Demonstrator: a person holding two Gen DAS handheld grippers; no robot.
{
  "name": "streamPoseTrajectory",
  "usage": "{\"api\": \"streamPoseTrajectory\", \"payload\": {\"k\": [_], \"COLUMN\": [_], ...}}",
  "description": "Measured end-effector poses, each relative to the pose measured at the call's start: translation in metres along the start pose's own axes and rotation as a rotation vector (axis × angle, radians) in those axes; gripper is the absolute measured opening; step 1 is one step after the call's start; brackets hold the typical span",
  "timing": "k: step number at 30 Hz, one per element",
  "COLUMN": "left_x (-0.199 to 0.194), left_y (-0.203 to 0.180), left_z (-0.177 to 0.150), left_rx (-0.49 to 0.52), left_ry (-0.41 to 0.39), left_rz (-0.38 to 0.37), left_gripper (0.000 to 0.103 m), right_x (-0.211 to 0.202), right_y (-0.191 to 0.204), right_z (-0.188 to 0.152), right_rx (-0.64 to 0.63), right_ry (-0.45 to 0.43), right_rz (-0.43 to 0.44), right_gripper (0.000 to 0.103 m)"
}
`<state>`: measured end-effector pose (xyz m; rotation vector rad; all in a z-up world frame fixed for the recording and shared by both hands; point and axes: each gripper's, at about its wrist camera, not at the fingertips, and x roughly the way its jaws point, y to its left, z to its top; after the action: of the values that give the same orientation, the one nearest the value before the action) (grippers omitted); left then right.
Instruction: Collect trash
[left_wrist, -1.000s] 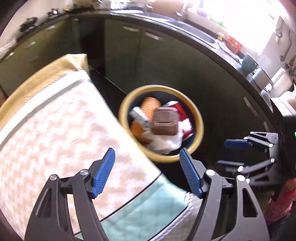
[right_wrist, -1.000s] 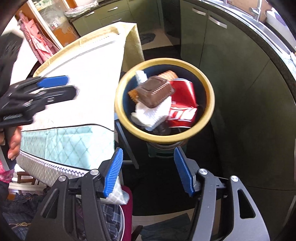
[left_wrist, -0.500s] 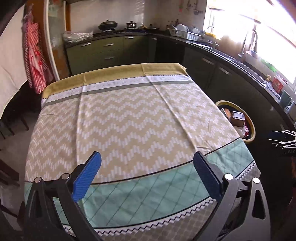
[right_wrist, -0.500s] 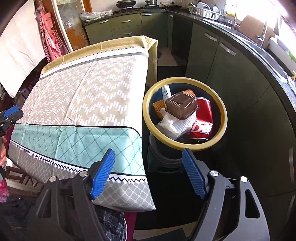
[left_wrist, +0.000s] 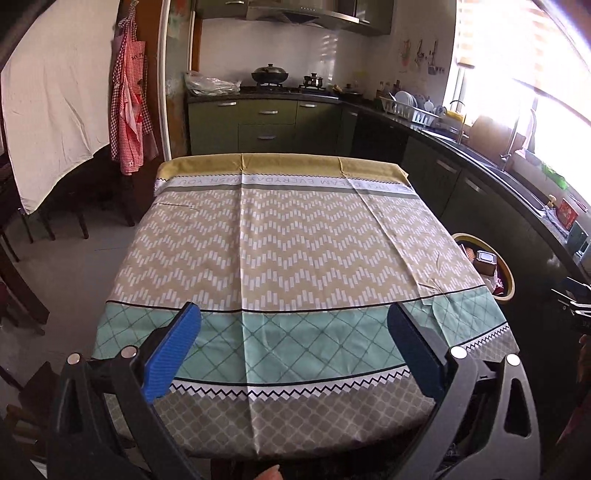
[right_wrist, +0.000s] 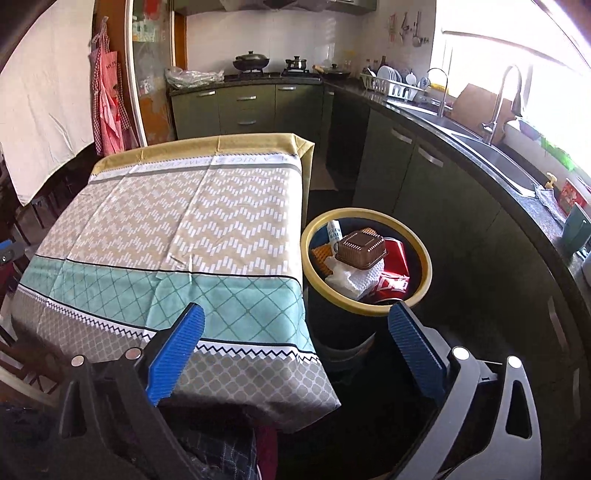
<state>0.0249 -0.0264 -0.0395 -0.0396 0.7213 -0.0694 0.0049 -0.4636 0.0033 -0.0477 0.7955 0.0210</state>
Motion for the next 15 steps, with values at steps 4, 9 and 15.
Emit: {"api": "streamPoseTrajectory", "payload": {"k": [4, 9, 15], "left_x": [-0.019, -0.039, -0.055], "left_y": [0.004, 0.007, 0.01], "left_z": [-0.004, -0.008, -0.009], "left_rx": [0.009, 0.024, 0.027], "left_ry": [-0.04, -0.08, -0.116], "left_rz": [0.032, 0.036, 0.046], "left_gripper": [0.096, 0.096, 0.096], "right_x": [-0.027, -0.053, -0.069], "right_y": [0.008, 0.014, 0.018], "right_z": [-0.005, -0.013, -0.022], "right_rx": [0.0, -0.002, -0.007], "right_ry": [-0.041, -0.084, -0.099], "right_rz": [0.006, -0.025, -0.013], "right_gripper": [0.098, 0.098, 0.098]}}
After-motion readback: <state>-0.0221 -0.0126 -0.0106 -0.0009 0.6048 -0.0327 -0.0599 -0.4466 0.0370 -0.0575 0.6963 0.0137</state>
